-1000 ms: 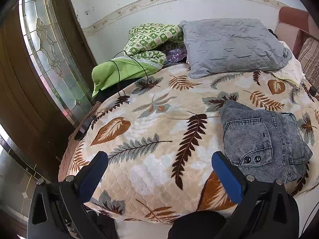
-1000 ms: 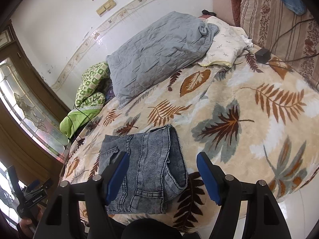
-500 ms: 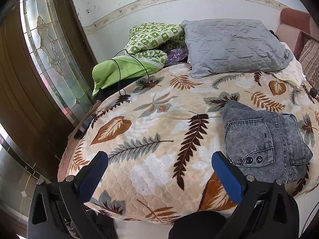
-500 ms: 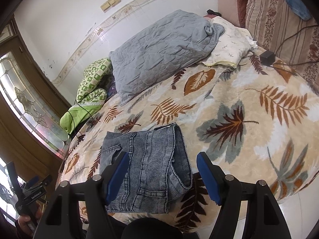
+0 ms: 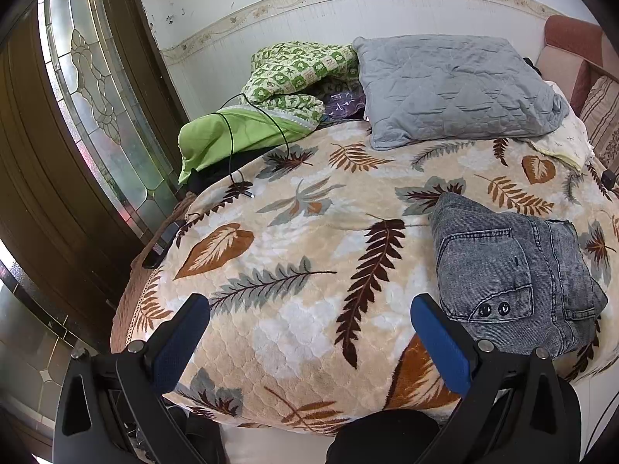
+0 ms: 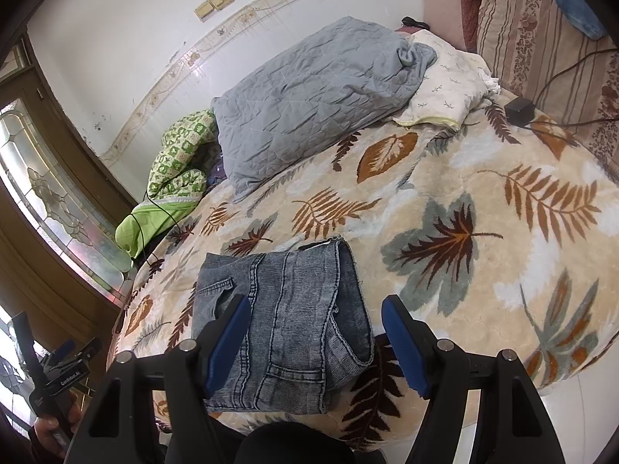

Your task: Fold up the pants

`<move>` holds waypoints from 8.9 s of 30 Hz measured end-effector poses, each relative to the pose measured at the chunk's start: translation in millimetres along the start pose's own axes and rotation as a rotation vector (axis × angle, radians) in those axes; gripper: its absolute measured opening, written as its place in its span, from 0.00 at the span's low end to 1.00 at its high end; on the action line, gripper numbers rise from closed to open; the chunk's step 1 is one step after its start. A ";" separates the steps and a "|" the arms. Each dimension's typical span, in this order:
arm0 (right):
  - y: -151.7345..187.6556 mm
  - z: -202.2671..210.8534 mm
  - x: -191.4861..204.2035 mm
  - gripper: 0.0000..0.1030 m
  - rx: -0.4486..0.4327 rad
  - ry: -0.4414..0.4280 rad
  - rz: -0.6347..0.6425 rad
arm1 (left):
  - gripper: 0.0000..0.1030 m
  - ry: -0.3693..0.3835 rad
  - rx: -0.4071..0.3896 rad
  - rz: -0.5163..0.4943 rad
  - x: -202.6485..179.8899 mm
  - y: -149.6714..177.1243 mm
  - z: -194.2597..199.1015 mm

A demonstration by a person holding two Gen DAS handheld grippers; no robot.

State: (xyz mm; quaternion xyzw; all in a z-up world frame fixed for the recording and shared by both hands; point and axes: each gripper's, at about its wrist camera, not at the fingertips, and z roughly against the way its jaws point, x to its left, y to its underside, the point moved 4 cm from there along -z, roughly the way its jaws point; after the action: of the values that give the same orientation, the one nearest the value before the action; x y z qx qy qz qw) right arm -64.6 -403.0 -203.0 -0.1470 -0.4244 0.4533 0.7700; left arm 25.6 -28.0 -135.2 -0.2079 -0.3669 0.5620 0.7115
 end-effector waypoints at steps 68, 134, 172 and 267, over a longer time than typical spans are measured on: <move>6.4 -23.4 4.9 0.71 0.062 0.000 0.019 | 1.00 0.008 0.036 0.001 -5.6 1.6 -15.7; 24.0 -128.4 -21.2 0.77 0.326 -0.040 0.081 | 1.00 0.669 0.308 -0.134 -127.1 -3.6 -126.0; -56.9 -281.7 56.0 0.62 0.329 -0.001 0.212 | 0.53 0.437 0.301 -0.059 -132.2 -103.4 -237.3; -0.6 27.7 184.0 0.69 -0.211 0.052 0.447 | 0.97 -0.036 -0.228 0.218 80.1 -59.5 69.1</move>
State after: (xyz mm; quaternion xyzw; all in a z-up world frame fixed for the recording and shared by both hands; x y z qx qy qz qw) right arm -44.0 -256.3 -90.4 -0.3284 -0.4061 0.5616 0.6417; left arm 19.9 23.5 -25.4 -0.3159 -0.4165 0.5943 0.6112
